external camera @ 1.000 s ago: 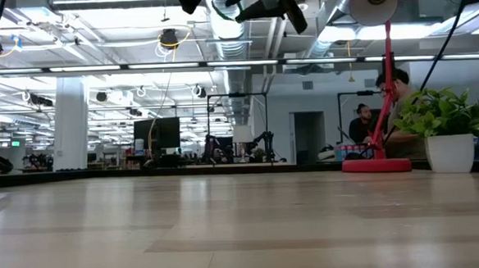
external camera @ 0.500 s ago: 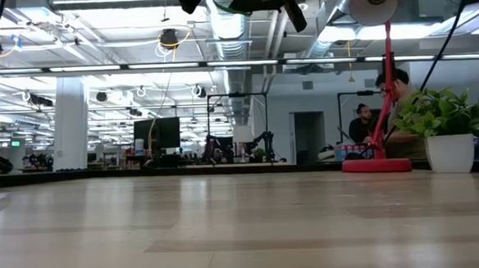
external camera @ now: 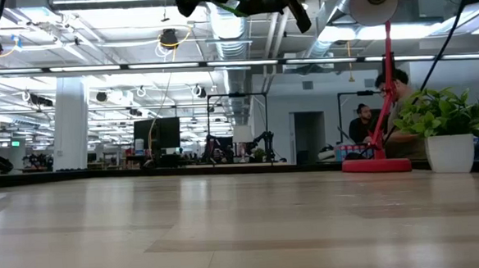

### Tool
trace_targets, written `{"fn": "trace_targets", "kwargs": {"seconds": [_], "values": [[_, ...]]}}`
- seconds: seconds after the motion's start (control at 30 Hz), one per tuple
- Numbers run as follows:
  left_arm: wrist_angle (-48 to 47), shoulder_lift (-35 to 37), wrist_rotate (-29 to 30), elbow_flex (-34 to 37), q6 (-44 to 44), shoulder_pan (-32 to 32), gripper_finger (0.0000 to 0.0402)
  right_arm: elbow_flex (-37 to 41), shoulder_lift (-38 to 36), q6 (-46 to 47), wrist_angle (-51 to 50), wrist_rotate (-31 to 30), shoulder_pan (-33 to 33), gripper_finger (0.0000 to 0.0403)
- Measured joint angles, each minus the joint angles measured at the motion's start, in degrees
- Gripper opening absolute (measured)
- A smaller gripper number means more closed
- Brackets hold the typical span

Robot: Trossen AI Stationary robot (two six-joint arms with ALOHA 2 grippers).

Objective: Pick and place items into bin
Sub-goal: Put the green rubber band into the black bin

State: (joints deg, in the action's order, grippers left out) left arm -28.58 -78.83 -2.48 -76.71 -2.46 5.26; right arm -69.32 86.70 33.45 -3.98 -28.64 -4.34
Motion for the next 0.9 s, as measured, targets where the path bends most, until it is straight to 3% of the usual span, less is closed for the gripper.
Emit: {"fn": "trace_targets", "kwargs": {"seconds": [0.13,0.33,0.67,0.9], "values": [[-0.13,0.00,2.21,0.00,0.00,0.00,0.0000,0.00,0.00,2.44,0.15,0.44,0.00,0.0014],[-0.29,0.00,8.32,0.00,0.02,0.03,0.0000,0.00,-0.02,2.58,-0.34,6.20,-0.03,0.0052],[-0.78,0.00,7.86,0.00,0.00,0.04,0.0000,0.00,-0.02,4.66,-0.37,6.28,-0.44,0.0121],[-5.71,0.00,9.06,0.00,-0.24,1.09,0.0000,0.00,-0.02,3.81,-0.32,7.12,-1.58,0.0141]]}}
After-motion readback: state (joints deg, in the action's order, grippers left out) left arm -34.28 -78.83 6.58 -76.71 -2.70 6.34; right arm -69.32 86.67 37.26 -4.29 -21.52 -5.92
